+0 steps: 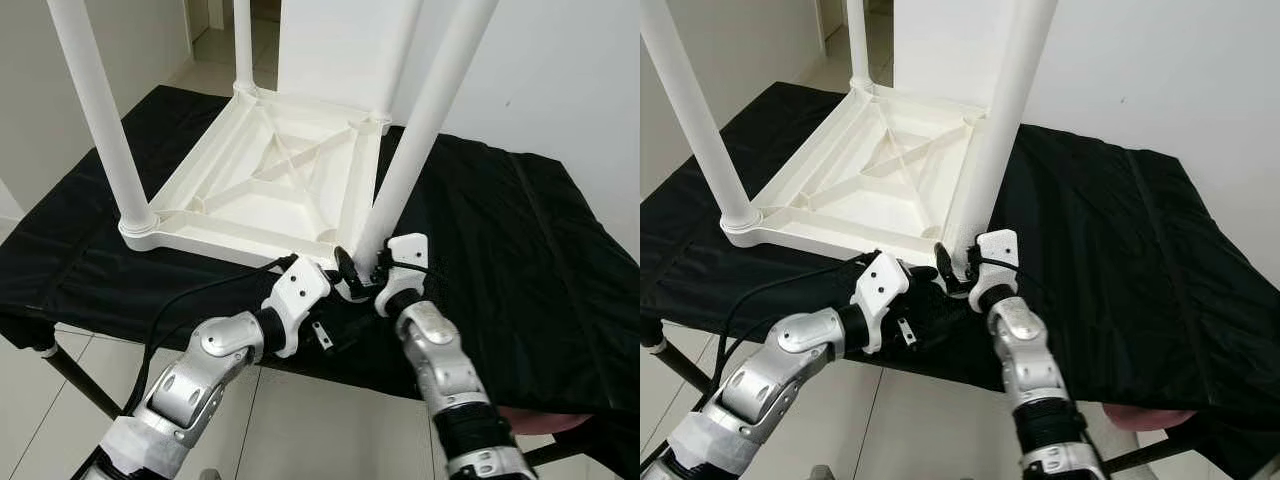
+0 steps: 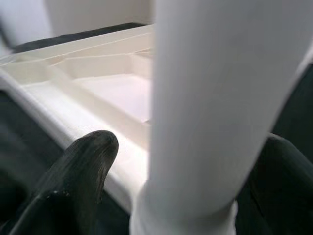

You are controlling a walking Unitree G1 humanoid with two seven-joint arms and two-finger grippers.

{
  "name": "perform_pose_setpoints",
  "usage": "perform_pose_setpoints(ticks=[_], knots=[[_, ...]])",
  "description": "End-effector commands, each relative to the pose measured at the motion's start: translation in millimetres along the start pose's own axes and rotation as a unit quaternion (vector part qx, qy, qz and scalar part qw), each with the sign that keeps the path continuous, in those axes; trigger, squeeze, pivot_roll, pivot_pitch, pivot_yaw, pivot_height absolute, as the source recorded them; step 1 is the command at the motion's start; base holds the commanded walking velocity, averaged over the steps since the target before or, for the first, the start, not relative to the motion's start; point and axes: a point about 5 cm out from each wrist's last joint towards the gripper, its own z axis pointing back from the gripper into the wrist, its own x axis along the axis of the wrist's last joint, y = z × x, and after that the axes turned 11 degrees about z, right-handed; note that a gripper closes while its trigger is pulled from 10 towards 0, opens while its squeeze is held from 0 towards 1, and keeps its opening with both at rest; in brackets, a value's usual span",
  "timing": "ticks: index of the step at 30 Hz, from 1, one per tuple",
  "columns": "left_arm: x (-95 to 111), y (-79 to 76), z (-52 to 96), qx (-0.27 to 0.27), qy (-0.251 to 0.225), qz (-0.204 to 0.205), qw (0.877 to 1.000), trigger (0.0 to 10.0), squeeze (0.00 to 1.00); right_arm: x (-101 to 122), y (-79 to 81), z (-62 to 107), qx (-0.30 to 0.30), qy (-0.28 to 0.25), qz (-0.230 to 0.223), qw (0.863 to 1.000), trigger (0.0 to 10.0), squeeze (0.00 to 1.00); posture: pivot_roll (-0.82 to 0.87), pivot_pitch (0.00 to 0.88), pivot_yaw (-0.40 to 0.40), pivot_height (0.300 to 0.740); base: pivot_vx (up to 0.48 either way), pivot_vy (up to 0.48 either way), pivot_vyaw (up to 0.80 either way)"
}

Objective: Building children table

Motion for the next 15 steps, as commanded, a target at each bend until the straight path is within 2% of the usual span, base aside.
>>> perform_pose_setpoints(ticks=[1,2,4,7,11,15], knots=[[2.2,-4.5,0.8,-0.025,0.003,-0.006,1.0,10.0,0.0,-0.1,-5.0,-0.9,0.034,-0.001,0.008,0.999,10.0,0.0,-0.04,0.0,-0.087,0.74,0.0,0.0,0.0],[1.9,-4.1,1.6,-0.027,0.006,-0.007,1.0,10.0,0.0,-0.7,-10.6,-1.7,0.049,0.0,0.017,0.999,10.0,0.0,-0.04,0.0,-0.087,0.74,0.0,0.0,0.0],[1.9,-4.1,1.6,-0.027,0.006,-0.007,1.0,10.0,0.0,-0.7,-10.6,-1.7,0.049,0.0,0.017,0.999,10.0,0.0,-0.04,0.0,-0.087,0.74,0.0,0.0,0.0],[1.9,-3.8,5.0,-0.036,0.015,-0.011,0.999,10.0,0.0,3.1,-26.6,-13.1,0.079,-0.006,0.038,0.996,10.0,0.0,-0.03,0.0,-0.084,0.74,0.0,0.0,0.0],[1.9,-3.9,5.7,-0.038,0.017,-0.011,0.999,10.0,0.0,4.5,-28.4,-15.4,0.084,-0.008,0.04,0.996,10.0,0.0,-0.03,0.0,-0.084,0.74,0.0,0.0,0.0],[2.3,-6.1,7.5,-0.044,0.02,-0.012,0.999,10.0,0.0,3.7,-30.7,-28.9,0.094,0.002,0.036,0.995,10.0,0.0,-0.01,0.0,-0.078,0.74,0.0,0.0,0.0]])
